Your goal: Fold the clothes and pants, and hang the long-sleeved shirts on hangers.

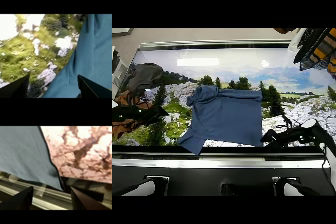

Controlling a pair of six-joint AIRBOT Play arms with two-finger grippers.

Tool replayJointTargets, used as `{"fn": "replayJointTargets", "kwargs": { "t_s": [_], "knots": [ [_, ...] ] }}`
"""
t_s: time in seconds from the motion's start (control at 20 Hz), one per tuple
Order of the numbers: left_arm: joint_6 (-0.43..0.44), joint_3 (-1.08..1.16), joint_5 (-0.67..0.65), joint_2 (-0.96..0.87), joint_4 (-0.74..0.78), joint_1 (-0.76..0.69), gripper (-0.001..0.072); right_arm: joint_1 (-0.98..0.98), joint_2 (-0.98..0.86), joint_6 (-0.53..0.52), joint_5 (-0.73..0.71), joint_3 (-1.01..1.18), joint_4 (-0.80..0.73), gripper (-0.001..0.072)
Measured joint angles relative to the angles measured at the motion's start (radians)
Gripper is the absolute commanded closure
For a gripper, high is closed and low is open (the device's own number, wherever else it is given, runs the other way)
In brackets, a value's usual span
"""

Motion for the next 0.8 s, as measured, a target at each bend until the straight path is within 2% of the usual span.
{"fn": "replayJointTargets", "kwargs": {
  "t_s": [0.05, 0.1, 0.15, 0.2, 0.45, 0.8],
  "knots": [
    [0.0, -0.003, 0.006, -0.005, 0.0, -0.014, -0.0013, 0.02, 0.001, -0.008, -0.019, -0.011, 0.021, 0.0242],
    [0.0, -0.005, 0.011, -0.013, 0.0, -0.031, -0.0013, 0.049, -0.001, -0.009, -0.042, -0.02, 0.037, 0.036],
    [0.0, -0.006, 0.015, -0.024, 0.0, -0.048, -0.0013, 0.078, -0.003, -0.008, -0.07, -0.026, 0.04, 0.0551],
    [0.0, -0.007, 0.018, -0.039, 0.0, -0.068, -0.0013, 0.106, -0.006, 0.0, -0.101, -0.031, 0.034, 0.0683],
    [0.023, -0.009, 0.026, -0.12, 0.0, -0.169, -0.0013, 0.166, 0.03, 0.038, -0.183, -0.028, 0.028, 0.0685],
    [0.069, -0.009, 0.024, -0.194, 0.0, -0.284, -0.0007, 0.178, 0.138, 0.101, -0.196, -0.013, 0.037, 0.0684]
  ]
}}
